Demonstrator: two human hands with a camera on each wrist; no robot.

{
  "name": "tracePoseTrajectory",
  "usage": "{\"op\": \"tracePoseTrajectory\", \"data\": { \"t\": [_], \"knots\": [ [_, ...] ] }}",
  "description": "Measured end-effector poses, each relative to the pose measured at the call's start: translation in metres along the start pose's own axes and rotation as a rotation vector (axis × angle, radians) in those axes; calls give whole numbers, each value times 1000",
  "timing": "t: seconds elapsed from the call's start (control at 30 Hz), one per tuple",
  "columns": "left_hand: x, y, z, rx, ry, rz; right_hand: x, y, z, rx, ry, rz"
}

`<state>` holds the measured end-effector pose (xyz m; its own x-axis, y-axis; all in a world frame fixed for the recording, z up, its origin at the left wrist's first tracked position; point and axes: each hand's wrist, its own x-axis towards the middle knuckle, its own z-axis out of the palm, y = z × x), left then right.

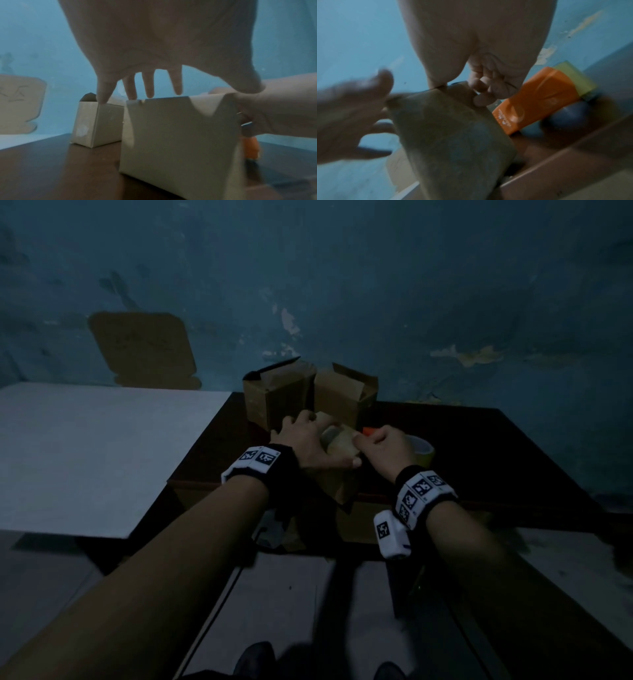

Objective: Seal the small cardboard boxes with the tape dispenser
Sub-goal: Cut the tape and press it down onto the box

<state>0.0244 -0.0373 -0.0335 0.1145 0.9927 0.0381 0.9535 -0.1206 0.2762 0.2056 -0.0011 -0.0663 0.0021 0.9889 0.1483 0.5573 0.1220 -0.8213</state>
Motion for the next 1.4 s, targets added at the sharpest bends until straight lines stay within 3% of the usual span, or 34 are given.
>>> {"op": "tracePoseTrajectory", "data": {
  "t": [0.1, 0.17, 0.23, 0.3, 0.37, 0.63, 0.83, 1.03, 1.2, 1.4],
  "knots": [
    [3, 3, 2, 10, 47, 36, 1, -5, 1, -53, -5, -49],
    [6, 2, 3, -18, 44, 66, 6, -2, -3, -121, 104, -100],
    [7, 1, 4, -47, 19, 129, 13, 9, -10, -369, 220, -146],
    [7, -2, 4, -72, 14, 186, 19, 24, -16, -644, 156, -104],
    [8, -6, 7, -95, 25, 223, 22, 34, -18, -712, 49, -12],
    [11, -14, 17, -186, 69, 247, 20, 45, -17, -649, 83, -5],
    [4, -17, 31, -212, 68, 219, 15, 50, -16, -654, 99, -115],
    [1, -26, 42, -302, 67, 204, 18, 54, -20, -619, 95, -53],
    [1, -36, 37, -547, 197, 229, 17, 52, -32, -272, 122, 25],
    [4, -18, 15, -630, 432, 192, 11, 29, -57, 14, 98, -145]
  ]
}}
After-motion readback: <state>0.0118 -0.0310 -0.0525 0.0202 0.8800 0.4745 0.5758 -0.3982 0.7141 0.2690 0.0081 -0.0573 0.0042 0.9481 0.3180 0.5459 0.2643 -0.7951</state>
